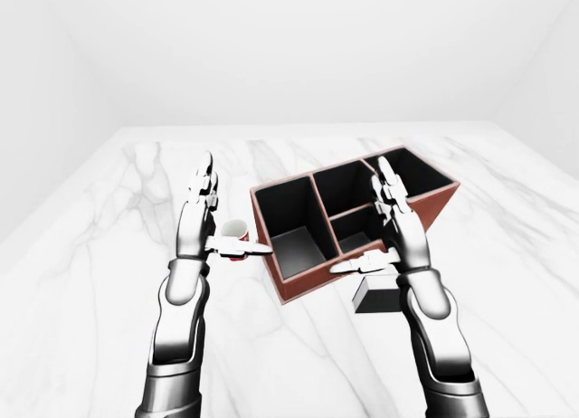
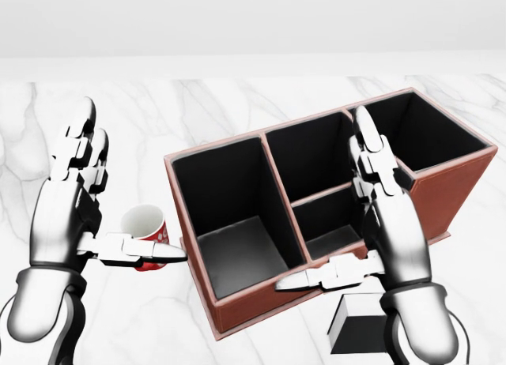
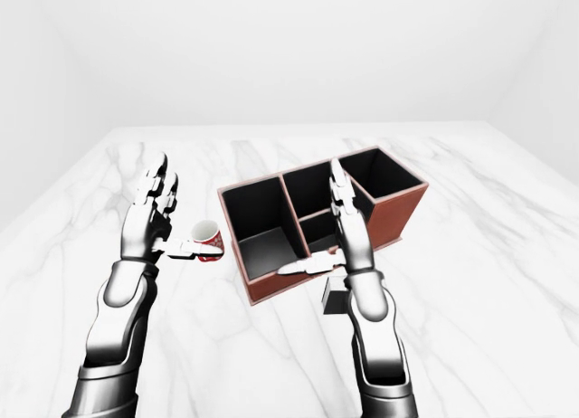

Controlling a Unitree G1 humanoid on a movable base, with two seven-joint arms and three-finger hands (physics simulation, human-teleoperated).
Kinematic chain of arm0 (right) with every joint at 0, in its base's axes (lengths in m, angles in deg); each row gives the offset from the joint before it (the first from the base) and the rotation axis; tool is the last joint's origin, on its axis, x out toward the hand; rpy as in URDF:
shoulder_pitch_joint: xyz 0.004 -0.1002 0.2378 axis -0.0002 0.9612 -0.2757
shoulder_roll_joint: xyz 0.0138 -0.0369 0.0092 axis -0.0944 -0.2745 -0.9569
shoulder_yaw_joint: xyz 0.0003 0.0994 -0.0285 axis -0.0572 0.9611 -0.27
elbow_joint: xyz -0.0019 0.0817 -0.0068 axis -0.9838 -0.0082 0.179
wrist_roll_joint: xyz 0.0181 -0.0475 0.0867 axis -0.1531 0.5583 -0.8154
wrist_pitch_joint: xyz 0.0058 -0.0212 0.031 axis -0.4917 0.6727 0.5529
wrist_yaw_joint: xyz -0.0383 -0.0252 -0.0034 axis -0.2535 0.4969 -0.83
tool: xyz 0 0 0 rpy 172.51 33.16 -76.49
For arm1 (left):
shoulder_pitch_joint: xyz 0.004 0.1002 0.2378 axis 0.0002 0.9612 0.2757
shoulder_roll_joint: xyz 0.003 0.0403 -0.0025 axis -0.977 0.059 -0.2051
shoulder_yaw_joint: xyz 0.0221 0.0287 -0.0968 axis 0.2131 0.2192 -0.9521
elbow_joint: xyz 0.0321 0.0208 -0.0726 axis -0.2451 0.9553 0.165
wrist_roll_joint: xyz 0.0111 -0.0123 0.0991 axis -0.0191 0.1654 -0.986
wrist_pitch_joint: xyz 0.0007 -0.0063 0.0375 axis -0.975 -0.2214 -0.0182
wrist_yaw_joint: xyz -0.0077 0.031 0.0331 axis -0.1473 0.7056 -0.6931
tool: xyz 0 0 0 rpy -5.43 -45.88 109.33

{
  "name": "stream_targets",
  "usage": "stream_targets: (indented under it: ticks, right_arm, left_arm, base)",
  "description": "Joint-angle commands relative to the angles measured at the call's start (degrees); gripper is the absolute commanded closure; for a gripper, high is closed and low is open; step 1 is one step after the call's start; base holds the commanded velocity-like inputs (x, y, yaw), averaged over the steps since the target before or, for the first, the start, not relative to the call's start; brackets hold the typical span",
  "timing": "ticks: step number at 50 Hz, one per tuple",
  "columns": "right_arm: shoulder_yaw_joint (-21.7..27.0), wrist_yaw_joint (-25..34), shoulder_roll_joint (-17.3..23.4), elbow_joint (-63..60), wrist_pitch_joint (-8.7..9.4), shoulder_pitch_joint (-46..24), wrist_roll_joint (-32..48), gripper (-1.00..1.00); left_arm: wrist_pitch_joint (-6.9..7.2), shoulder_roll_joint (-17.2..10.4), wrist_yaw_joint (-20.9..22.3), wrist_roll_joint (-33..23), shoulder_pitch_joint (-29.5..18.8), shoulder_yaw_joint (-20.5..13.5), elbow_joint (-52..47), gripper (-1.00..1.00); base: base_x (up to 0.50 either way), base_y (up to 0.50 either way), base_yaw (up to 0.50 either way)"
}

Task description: Pick up the book and place it in the left compartment of the caddy.

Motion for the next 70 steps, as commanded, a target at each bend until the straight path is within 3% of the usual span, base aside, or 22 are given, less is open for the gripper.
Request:
stream_targets:
  ticks: [1, 4, 6, 14, 25, 33, 40, 51, 70]
  right_arm:
    - [2.88, 8.13, 4.86, 2.20, -3.89, 0.63, 16.92, -1.00]
    - [4.67, 10.62, 5.81, 3.19, -8.21, 1.25, 22.34, -1.00]
    - [5.85, 12.18, 6.21, 3.36, -9.78, 1.78, 25.10, -1.00]
    - [8.58, 19.55, 6.30, -0.19, -9.78, 5.00, 31.38, -1.00]
    - [6.69, 27.35, 5.34, -4.03, -9.78, 6.86, 37.15, -1.00]
    - [8.92, 26.48, 5.85, -2.02, -9.78, 9.02, 42.62, -1.00]
    - [6.20, 21.67, 5.84, 4.50, -9.78, 5.68, 52.83, -1.00]
    - [4.22, 18.72, 6.86, 9.48, -9.78, 4.74, 60.08, -1.00]
    - [4.94, 18.28, 8.00, 11.98, -9.78, 7.53, 66.21, -1.00]
  left_arm:
    - [0.00, 0.06, -0.10, 0.02, 0.42, -0.04, -0.44, -1.00]
    - [0.00, 0.05, -0.12, -0.11, 0.49, 0.02, -0.43, -1.00]
    - [0.00, 0.09, -0.13, -0.12, 0.48, 0.03, -0.41, -1.00]
    - [0.00, 0.14, -0.21, -0.27, 0.58, 0.08, 0.02, -1.00]
    - [0.00, 0.29, -0.21, 0.14, 0.62, 0.24, 0.58, -1.00]
    - [0.00, 0.36, -0.13, 0.07, 0.80, 0.36, -0.19, -1.00]
    - [0.00, 0.40, -0.14, 0.19, 1.13, 0.28, -0.66, -1.00]
    - [0.00, 0.36, -0.25, 0.10, 1.15, 0.23, -0.99, -1.00]
    - [0.00, 0.22, -0.33, 0.50, 0.81, 0.05, 0.12, -1.00]
  base:
    - [0.00, 0.00, 0.00]
    - [0.00, 0.00, 0.00]
    - [0.00, 0.00, 0.00]
    - [0.00, 0.00, 0.00]
    - [0.00, 0.00, 0.00]
    - [0.00, 0.00, 0.00]
    - [0.00, 0.00, 0.00]
    - [0.00, 0.00, 0.00]
    - [0.00, 0.00, 0.00]
